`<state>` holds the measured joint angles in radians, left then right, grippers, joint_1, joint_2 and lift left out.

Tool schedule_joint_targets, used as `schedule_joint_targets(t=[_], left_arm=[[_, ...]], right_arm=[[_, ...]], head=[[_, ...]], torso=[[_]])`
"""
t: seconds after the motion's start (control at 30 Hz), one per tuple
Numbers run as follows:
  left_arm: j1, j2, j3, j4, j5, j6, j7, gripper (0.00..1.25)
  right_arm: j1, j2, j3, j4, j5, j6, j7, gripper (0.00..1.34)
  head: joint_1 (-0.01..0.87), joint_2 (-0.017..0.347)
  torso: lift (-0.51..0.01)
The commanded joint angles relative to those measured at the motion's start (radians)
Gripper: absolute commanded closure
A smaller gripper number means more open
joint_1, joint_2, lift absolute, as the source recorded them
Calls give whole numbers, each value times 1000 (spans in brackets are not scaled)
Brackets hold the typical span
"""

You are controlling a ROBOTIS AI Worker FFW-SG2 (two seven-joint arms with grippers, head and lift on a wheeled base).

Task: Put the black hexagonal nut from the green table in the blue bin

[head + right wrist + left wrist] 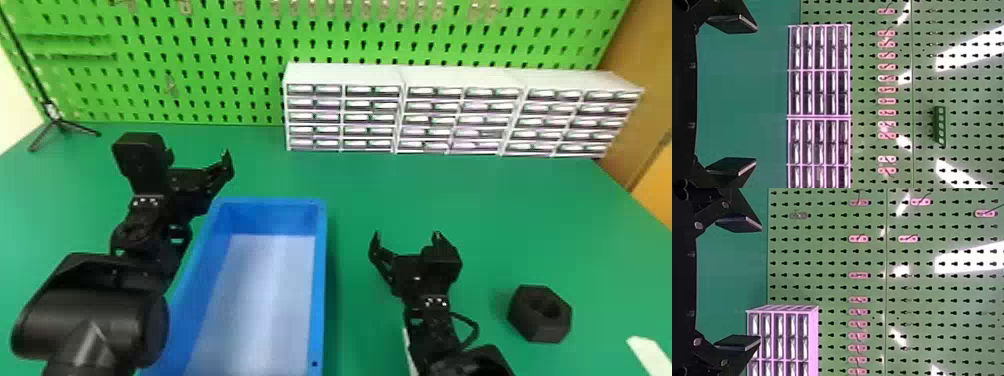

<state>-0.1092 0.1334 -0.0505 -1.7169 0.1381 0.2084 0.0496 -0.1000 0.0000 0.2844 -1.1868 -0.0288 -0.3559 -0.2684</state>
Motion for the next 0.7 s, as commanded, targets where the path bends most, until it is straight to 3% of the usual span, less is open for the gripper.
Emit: schedule_joint_targets(t=[0.0,0.5,0.67], left_arm=[[0,0,1,0,0,-1,-1,266],[-1,0,3,0,0,-1,1,266],[0,0,4,0,0,-1,1,266]], right_arm=[[3,1,1,-7,0,0,0,114],[37,1,16,-79,-33,25,2,113],[75,-29,13,-157,-56,75,2,113]], head=[[683,28],[683,28],[683,28]], torso=[[-96],[-96],[-96]])
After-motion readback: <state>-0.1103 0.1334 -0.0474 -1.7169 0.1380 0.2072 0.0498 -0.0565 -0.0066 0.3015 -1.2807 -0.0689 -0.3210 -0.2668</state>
